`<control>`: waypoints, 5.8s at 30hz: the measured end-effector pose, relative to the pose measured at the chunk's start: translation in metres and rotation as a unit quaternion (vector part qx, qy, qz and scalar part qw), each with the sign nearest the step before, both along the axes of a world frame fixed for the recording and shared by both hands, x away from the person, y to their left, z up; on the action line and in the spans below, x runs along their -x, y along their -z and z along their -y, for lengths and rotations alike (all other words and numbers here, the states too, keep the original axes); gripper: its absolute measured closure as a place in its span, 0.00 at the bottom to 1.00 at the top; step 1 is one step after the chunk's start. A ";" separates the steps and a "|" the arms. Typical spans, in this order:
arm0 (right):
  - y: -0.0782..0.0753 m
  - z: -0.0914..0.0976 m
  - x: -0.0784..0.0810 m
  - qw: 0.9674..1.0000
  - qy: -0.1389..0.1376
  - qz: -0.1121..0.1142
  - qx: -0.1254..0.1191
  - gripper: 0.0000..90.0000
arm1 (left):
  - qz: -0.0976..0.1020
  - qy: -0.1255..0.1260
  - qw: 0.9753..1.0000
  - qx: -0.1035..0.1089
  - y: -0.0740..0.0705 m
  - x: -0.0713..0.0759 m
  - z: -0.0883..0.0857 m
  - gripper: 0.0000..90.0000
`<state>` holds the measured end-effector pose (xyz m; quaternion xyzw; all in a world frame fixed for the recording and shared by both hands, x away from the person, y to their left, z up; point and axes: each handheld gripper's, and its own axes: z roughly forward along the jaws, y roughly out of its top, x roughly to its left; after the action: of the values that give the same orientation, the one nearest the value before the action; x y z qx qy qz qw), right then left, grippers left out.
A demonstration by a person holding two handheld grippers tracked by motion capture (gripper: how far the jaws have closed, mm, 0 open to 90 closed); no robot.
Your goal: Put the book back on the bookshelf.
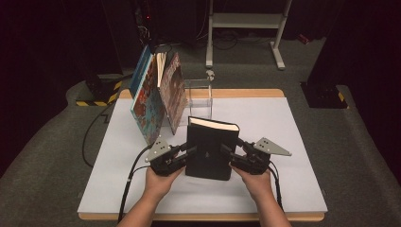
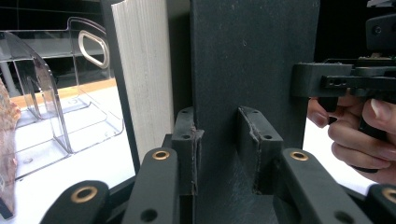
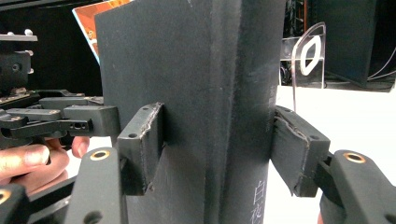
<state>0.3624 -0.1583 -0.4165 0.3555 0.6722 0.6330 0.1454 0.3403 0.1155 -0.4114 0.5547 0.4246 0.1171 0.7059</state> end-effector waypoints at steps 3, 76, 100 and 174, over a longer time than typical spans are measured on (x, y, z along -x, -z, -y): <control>-0.001 -0.001 -0.002 1.000 0.001 0.000 0.000 0.42 | 0.002 0.000 1.000 -0.001 0.001 -0.003 -0.001 0.77; 0.010 -0.003 -0.001 0.999 0.017 0.036 0.010 0.36 | 0.039 -0.048 0.996 -0.060 0.024 -0.008 -0.002 0.63; 0.013 -0.009 0.001 0.999 -0.003 0.032 0.028 0.29 | -0.006 -0.075 0.993 -0.093 0.054 0.004 -0.041 0.46; 0.007 -0.032 0.014 0.994 -0.032 0.071 0.083 0.41 | -0.070 -0.182 0.972 -0.131 0.090 0.001 -0.115 0.40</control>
<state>0.3479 -0.1264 -0.4230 0.2747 0.7213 0.6033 0.2010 0.3395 0.2307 -0.5011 0.5624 0.5477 0.2590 0.5627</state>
